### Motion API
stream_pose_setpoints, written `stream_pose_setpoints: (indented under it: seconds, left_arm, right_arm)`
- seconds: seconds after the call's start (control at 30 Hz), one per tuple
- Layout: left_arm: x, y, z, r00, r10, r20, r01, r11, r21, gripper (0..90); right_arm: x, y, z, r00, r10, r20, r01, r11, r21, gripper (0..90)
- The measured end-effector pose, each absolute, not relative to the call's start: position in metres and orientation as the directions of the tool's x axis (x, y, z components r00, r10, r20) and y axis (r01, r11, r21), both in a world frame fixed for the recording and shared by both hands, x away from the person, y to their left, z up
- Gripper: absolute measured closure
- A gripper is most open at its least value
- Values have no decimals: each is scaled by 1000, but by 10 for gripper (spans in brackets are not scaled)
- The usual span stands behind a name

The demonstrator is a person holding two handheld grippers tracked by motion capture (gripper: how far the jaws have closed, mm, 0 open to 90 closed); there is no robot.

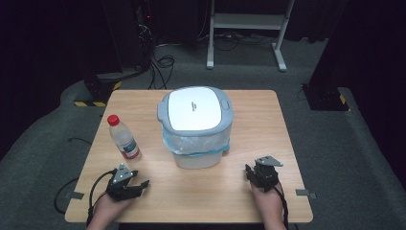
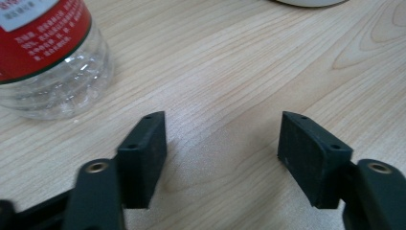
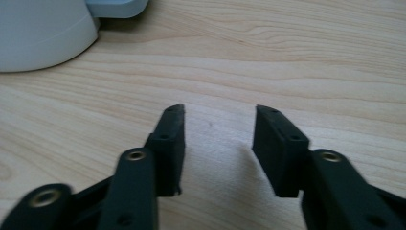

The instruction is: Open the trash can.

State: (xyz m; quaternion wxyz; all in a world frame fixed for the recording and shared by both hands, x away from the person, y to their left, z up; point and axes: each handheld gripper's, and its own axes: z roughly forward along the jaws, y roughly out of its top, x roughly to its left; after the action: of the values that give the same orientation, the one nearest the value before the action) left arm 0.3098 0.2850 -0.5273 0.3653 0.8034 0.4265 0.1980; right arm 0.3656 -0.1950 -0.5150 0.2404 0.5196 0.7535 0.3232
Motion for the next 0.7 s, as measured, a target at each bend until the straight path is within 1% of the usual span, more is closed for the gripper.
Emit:
stream_pose_setpoints:
  seconds: [0.03, 0.07, 0.1, 0.2, 0.37, 0.57, 0.63, 0.7]
  left_arm:
    - [309, 284, -527, 551, 834, 16, 538, -370, 757, 391]
    - [309, 284, -526, 539, 842, 5, 552, -357, 753, 409]
    - [309, 283, -526, 530, 848, -11, 561, -341, 755, 417]
    - [309, 279, -524, 519, 855, -1, 541, -327, 775, 424]
    - [313, 262, -514, 533, 846, 22, 462, -312, 830, 420]
    - [319, 240, -495, 508, 861, 2, 328, -196, 924, 408]
    - [323, 233, -489, 498, 867, -9, 312, -170, 935, 411]
    - [329, 225, -485, 490, 872, 2, 303, -172, 937, 452]
  right_arm:
    - [365, -193, -515, -342, 939, -27, 629, 250, 736, 591]
    - [364, -193, -514, -341, 940, -25, 626, 247, 739, 609]
    - [363, -191, -514, -335, 942, -20, 627, 239, 741, 628]
    - [361, -188, -512, -340, 940, -16, 618, 236, 750, 666]
    - [363, -176, -509, -349, 937, -6, 592, 225, 774, 648]
    - [373, -164, -502, -369, 929, 5, 567, 220, 794, 624]
    - [381, -162, -499, -372, 928, 24, 565, 206, 799, 650]
    - [390, -157, -495, -377, 926, 12, 559, 217, 800, 686]
